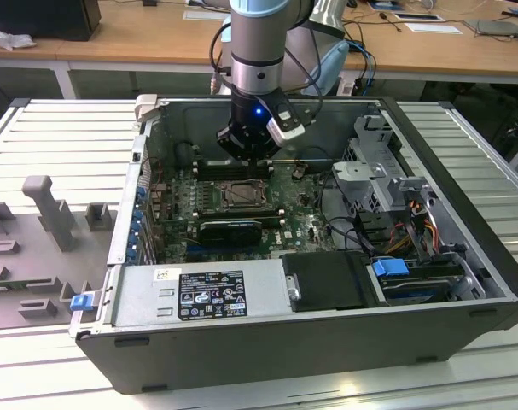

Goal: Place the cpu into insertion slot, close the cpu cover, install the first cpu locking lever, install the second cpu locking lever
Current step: 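Install the second cpu locking lever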

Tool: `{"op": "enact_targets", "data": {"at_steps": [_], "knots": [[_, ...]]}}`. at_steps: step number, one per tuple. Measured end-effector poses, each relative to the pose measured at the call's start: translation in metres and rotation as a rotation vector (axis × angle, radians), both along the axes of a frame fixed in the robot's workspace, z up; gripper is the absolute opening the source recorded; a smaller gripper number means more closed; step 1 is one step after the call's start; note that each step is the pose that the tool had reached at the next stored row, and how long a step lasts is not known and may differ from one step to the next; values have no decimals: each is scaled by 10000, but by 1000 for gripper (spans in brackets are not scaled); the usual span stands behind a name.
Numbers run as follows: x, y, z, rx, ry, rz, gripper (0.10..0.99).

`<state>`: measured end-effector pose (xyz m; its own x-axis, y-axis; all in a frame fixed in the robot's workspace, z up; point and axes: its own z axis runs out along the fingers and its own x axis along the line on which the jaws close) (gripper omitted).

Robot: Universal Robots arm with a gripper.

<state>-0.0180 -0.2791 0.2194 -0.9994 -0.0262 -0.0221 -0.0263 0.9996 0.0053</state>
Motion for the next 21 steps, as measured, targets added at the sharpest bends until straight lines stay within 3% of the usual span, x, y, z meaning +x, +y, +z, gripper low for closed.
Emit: {"op": "enact_targets", "data": {"at_steps": [11,16,21], "knots": [[0,-1,1,1,0,-7,106],[0,-1,97,1,0,-8,106],[0,-13,115,1,0,-16,106]]}}
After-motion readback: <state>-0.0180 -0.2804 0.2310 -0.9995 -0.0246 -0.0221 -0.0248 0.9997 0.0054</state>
